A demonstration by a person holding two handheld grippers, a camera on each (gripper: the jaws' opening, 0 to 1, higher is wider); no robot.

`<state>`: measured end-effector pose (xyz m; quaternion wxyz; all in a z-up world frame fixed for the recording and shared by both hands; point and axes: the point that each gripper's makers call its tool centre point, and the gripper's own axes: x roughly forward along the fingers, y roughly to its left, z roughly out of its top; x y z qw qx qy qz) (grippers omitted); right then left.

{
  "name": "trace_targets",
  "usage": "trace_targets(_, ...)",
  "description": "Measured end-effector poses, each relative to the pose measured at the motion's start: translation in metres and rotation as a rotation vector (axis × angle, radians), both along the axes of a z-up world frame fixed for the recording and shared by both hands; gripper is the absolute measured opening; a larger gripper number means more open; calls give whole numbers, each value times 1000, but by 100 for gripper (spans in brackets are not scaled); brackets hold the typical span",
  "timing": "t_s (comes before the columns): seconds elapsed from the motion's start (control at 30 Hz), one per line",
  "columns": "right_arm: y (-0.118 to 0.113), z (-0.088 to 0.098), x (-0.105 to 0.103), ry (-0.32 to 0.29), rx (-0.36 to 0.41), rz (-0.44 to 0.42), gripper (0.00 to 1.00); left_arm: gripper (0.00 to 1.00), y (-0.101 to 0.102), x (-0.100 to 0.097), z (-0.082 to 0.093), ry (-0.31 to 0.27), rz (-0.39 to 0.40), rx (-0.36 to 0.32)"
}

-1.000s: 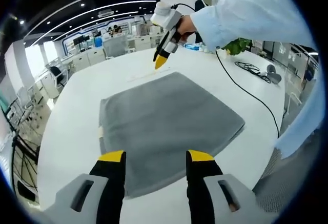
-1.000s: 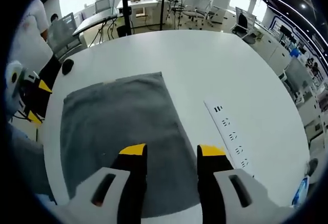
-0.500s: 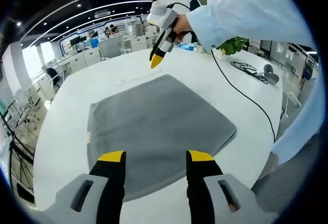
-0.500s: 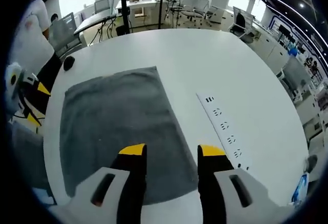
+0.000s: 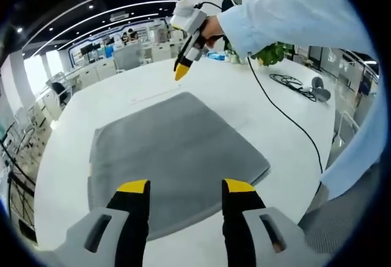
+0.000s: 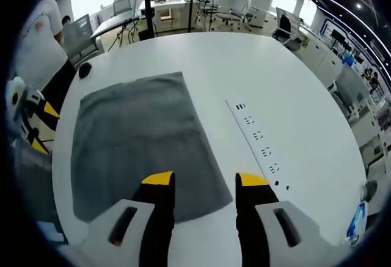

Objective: Fold the towel on the table until its edges align and the towel forms a compact rectangular stack.

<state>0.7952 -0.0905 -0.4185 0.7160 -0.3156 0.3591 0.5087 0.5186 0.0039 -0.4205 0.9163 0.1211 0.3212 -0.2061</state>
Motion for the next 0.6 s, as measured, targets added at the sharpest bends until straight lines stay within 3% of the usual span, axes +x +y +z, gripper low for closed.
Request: trace_targets(0.6, -17, -2, 4, -5, -2, 29, 38, 48, -46, -1, -8, 13, -20, 2)
